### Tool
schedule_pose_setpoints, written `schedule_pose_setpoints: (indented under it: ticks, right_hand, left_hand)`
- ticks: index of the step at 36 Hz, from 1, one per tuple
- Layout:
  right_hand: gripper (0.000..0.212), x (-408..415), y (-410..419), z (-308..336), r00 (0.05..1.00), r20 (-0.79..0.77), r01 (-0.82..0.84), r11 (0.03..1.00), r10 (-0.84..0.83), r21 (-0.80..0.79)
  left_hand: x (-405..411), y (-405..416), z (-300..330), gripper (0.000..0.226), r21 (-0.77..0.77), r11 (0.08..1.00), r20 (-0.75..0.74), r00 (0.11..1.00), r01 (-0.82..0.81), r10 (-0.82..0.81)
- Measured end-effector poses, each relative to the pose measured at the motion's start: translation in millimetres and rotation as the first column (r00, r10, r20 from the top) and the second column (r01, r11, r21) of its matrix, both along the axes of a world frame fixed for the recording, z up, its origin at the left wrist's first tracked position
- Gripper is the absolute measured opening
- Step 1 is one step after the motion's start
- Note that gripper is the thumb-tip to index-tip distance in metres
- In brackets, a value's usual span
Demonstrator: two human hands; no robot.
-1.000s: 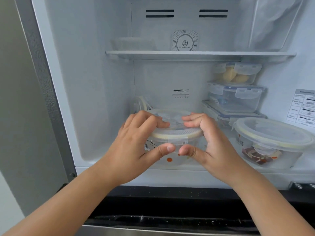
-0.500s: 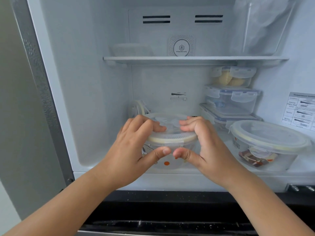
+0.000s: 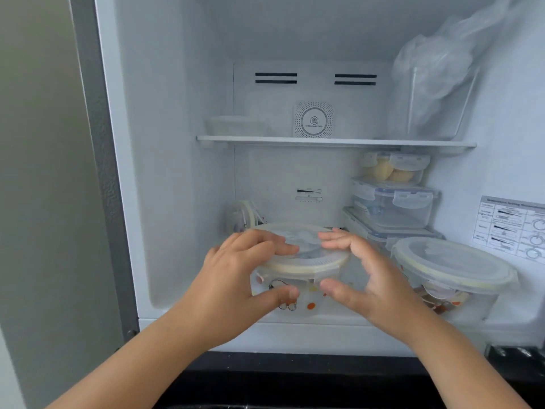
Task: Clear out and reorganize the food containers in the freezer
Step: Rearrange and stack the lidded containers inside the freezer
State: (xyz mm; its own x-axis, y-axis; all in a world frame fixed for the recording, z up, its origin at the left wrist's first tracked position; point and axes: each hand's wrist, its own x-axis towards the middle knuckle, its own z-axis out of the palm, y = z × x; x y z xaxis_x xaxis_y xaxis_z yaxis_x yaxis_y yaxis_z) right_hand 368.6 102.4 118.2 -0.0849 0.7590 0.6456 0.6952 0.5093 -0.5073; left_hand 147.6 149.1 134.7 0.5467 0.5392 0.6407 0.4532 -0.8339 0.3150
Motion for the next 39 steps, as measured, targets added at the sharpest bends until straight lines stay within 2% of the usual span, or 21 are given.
schedule_pose_setpoints:
  ticks: [5,10,13,16,18,20,25,32,39]
  right_hand:
    - [0.042,8,-11,4,0.997,0.035,0.065,0.997,-0.067,0.038]
    - [0.044,-7,-19,7,0.993,0.087,0.072,0.993,-0.080,0.093]
    - [0.043,-18,-21,8,0.991,0.108,0.074,0.994,-0.083,0.086]
    - [0.045,-23,-18,7,0.987,0.141,0.074,0.995,-0.083,0.063]
    - [0.046,-24,-14,7,0.989,0.126,0.075,0.996,-0.080,0.041]
    - [0.051,-25,-9,8,0.994,0.075,0.076,0.997,-0.078,0.031]
    - [0.043,-20,-6,11,0.999,-0.027,0.044,0.998,-0.043,0.033]
    - [0.045,-9,-8,14,0.999,-0.050,-0.022,0.999,0.021,-0.023]
    - [0.043,-5,-4,9,0.993,-0.092,-0.079,0.997,0.079,0.000]
  left_hand:
    - [-6,-13,9,0.047,-0.006,0.998,0.076,0.995,0.064,-0.063]
    - [-12,-18,23,0.025,0.017,0.990,0.041,0.989,0.143,-0.144]
    - [-18,-9,27,0.033,0.024,0.995,0.013,0.995,0.097,-0.098]
    - [-19,4,23,0.030,-0.003,1.000,-0.108,0.994,-0.013,0.013]
    - [-18,10,16,0.045,-0.061,0.996,-0.194,0.979,-0.072,0.059]
    - [-15,11,10,0.057,-0.120,0.990,-0.217,0.975,-0.075,0.047]
    - [-8,2,5,0.049,-0.100,0.995,-0.146,0.989,-0.002,-0.013]
    - [1,0,6,0.046,-0.145,0.988,-0.073,0.995,0.058,-0.069]
    - [7,3,1,0.048,-0.059,0.998,-0.073,0.997,0.014,-0.018]
